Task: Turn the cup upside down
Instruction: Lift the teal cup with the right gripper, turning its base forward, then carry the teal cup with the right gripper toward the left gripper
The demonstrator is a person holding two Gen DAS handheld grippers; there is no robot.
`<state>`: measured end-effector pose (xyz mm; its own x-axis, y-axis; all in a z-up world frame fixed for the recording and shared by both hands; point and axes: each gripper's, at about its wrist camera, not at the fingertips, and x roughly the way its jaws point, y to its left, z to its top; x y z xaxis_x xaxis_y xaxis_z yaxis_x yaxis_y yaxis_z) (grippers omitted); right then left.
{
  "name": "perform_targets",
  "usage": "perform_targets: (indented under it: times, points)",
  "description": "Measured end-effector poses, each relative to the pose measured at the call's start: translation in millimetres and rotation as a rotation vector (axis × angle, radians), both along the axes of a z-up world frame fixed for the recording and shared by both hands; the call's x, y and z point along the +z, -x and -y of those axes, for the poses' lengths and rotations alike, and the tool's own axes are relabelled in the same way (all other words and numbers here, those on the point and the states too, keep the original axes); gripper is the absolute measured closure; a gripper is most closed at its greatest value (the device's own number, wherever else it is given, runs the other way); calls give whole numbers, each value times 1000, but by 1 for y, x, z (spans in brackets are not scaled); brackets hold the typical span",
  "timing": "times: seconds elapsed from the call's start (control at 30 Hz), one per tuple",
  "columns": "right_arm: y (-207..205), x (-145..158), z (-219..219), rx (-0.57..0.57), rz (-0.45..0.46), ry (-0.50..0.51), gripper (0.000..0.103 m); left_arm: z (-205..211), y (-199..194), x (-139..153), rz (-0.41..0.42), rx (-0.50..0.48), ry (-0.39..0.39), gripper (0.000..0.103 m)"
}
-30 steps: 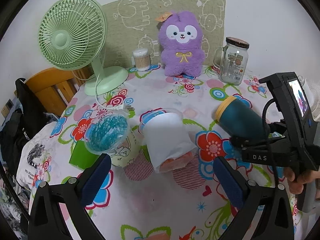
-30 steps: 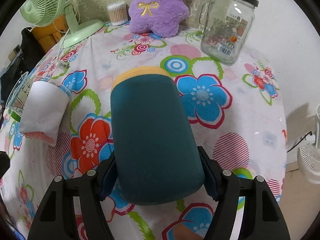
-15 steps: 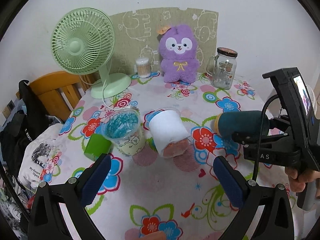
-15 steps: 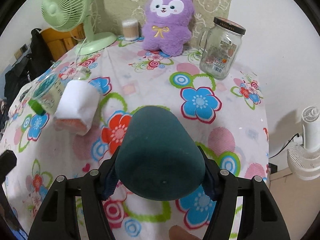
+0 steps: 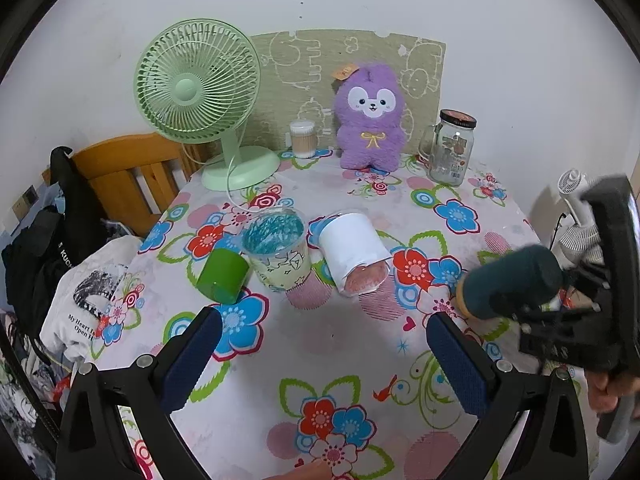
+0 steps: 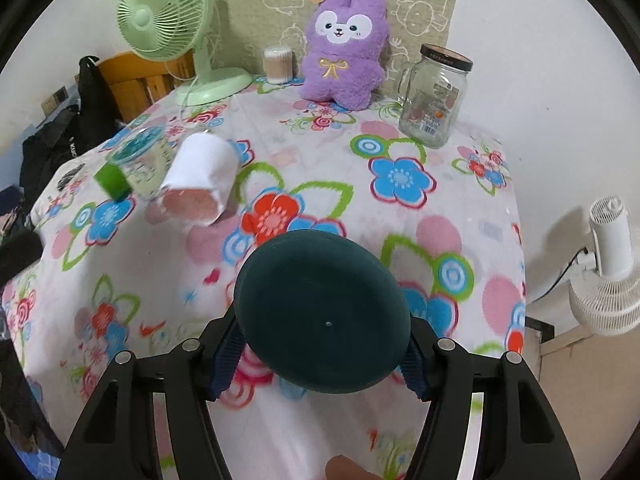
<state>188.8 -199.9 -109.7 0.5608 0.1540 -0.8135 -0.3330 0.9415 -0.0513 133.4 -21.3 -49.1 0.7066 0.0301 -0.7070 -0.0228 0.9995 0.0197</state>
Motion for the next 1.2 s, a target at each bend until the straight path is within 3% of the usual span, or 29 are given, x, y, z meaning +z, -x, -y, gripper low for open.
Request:
perform_targets:
  times: [0.4,0.77,1.2]
  points:
    - [100,24,-2,30,118,-80,35,-2,18,-1,-2,-4,17,0]
    - [169,9,-26,70,261,-237,36,-14,51,-8,-10,19,11,0]
    - [190,-23,-29,68,236,-212,36,-20,90,-29,-54,32,20,0]
